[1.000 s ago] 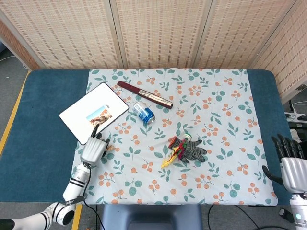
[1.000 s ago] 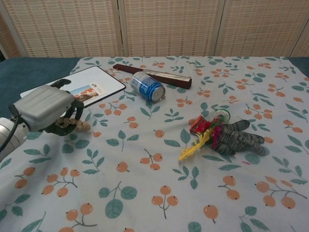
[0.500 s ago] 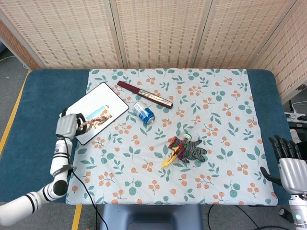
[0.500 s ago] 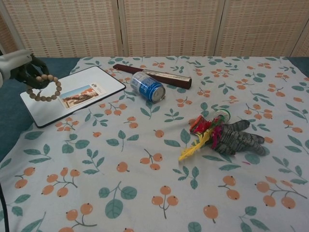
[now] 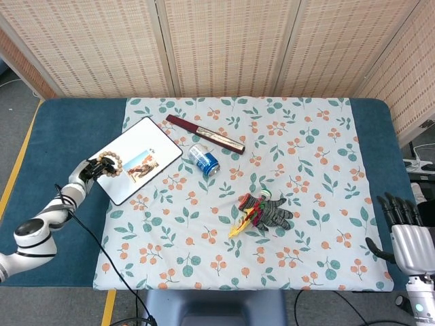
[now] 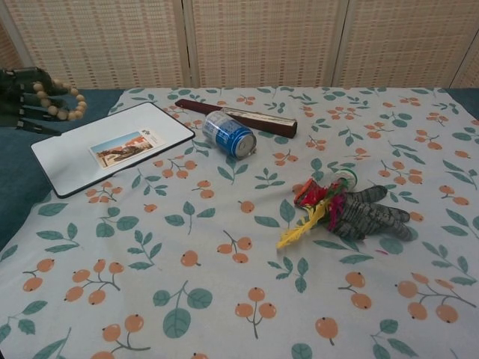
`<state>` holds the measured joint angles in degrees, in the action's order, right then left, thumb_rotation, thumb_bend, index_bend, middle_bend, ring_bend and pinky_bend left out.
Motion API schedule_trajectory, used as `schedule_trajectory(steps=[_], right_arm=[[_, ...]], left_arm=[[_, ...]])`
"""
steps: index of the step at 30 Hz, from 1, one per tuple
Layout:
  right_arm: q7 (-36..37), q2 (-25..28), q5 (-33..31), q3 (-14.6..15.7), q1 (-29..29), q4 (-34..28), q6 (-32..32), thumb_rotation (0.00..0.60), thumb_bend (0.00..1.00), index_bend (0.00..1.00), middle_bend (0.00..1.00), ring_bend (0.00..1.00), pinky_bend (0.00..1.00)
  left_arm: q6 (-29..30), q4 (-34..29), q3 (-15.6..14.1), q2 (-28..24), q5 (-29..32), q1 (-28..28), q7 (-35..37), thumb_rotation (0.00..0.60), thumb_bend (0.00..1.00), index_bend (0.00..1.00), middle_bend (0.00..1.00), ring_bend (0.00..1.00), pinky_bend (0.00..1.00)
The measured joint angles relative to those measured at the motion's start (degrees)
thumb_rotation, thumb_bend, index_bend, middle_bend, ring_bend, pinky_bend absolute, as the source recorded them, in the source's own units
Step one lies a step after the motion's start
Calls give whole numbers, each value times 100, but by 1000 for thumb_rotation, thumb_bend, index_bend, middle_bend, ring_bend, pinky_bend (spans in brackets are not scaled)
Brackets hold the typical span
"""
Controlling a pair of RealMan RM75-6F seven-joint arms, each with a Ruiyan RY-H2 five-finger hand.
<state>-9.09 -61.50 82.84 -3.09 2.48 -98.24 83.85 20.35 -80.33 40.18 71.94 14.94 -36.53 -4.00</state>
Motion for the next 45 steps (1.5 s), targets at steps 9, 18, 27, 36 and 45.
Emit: schedule_trajectory(steps=[9,18,27,36,45], right_arm=[[65,23,-3,30,30,-18,-102,523,195,0,0,0,0],[54,25,-6,55,47,-37,-152,524,195,0,0,0,0],[32,18,-69,41,63,-32,-192,522,196,0,0,0,0],[10,-9,-70,30,66,-10,-168,522,196,0,0,0,0],[26,6,-65,19,48,-17,-113,523,196,0,0,0,0]], left_arm=[[-1221,-27,243,-59,-1360,401,645,353,584,317,446,235,23],[-926,-320,358,469,-3489,1022,1109,236,470,443,571,253,12],[-885,-176,238,664,-4074,1087,1827,224,488,504,589,263,12],[-845,-152,97,616,-4503,982,2315,236,674,525,592,265,8],[-731,-280,-22,545,-4984,937,2752,213,700,524,589,266,4]])
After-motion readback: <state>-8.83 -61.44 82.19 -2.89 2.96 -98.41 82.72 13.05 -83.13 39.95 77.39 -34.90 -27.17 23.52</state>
